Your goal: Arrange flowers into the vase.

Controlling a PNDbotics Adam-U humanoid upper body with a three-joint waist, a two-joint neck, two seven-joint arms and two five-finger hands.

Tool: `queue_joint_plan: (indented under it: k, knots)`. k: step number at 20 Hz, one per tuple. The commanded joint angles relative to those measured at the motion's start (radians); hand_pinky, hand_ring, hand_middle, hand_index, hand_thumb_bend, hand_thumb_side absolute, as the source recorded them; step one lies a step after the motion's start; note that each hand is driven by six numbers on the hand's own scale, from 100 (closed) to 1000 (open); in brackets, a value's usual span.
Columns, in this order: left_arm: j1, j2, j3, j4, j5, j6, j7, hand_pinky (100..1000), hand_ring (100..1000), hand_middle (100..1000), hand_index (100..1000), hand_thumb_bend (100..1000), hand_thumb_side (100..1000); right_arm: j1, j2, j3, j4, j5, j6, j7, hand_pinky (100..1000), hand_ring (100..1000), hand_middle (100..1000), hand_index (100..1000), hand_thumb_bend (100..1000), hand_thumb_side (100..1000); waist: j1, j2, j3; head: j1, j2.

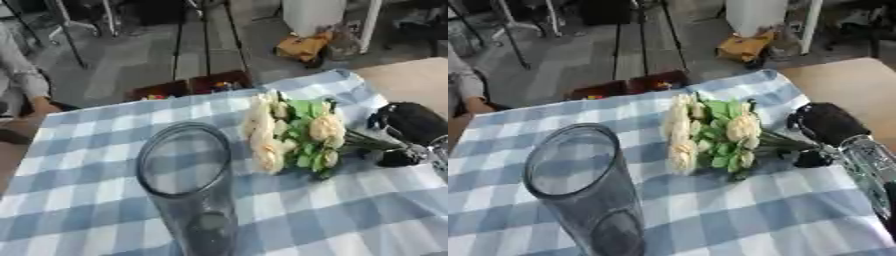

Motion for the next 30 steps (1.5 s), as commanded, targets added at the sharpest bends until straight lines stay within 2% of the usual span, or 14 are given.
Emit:
queue_joint_plan:
  k: [1, 7, 14, 21, 30]
  knots:
    - [-0.009, 0.006, 0.0, -0.019, -0.004, 0.001, -0.007, 487, 723, 774, 859, 100, 1000, -0.006, -0.026, 0.001, -0.035, -0.019, 0.003, -0.025, 712, 728, 419, 617, 511, 433, -0.007, -0.015, 0.0, 0.001, -0.01]
    - [-0.01, 0.005, -0.002, -0.019, -0.006, 0.005, -0.016, 488, 724, 775, 859, 100, 1000, -0.005, -0.032, 0.012, -0.059, -0.053, 0.001, -0.023, 716, 737, 416, 619, 496, 397, -0.009, -0.015, 0.0, 0.001, -0.011]
    - [-0.011, 0.005, -0.002, -0.019, -0.008, 0.009, -0.026, 488, 727, 777, 859, 100, 1000, -0.005, -0.022, 0.009, -0.052, -0.134, 0.003, 0.009, 722, 783, 381, 600, 471, 272, -0.008, -0.013, 0.001, 0.002, -0.012]
    - [-0.011, 0.005, -0.003, -0.019, -0.01, 0.013, -0.034, 488, 728, 778, 860, 100, 1000, -0.009, -0.019, 0.005, -0.033, -0.176, 0.023, 0.006, 708, 796, 378, 589, 332, 177, -0.006, -0.012, 0.002, 0.001, -0.013]
    - [-0.01, 0.005, -0.003, -0.019, -0.012, 0.017, -0.042, 487, 729, 778, 861, 100, 1000, -0.012, -0.016, 0.006, -0.021, -0.217, 0.03, 0.002, 696, 808, 380, 575, 267, 139, -0.005, -0.013, 0.003, 0.0, -0.017]
